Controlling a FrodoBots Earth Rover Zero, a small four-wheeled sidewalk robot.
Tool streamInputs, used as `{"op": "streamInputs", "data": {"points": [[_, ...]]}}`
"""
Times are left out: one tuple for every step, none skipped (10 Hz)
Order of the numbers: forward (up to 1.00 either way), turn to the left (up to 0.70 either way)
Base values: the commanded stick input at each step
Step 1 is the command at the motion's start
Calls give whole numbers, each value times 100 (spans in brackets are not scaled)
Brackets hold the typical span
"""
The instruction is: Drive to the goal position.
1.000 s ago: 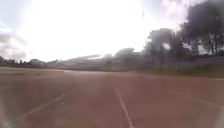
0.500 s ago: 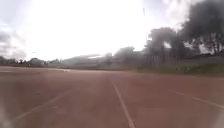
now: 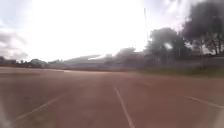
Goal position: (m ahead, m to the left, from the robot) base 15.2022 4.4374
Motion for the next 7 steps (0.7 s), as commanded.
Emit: {"op": "streamInputs", "data": {"points": [[70, 0], [70, 0], [70, 0], [70, 0], [70, 0], [70, 0], [70, 0]]}}
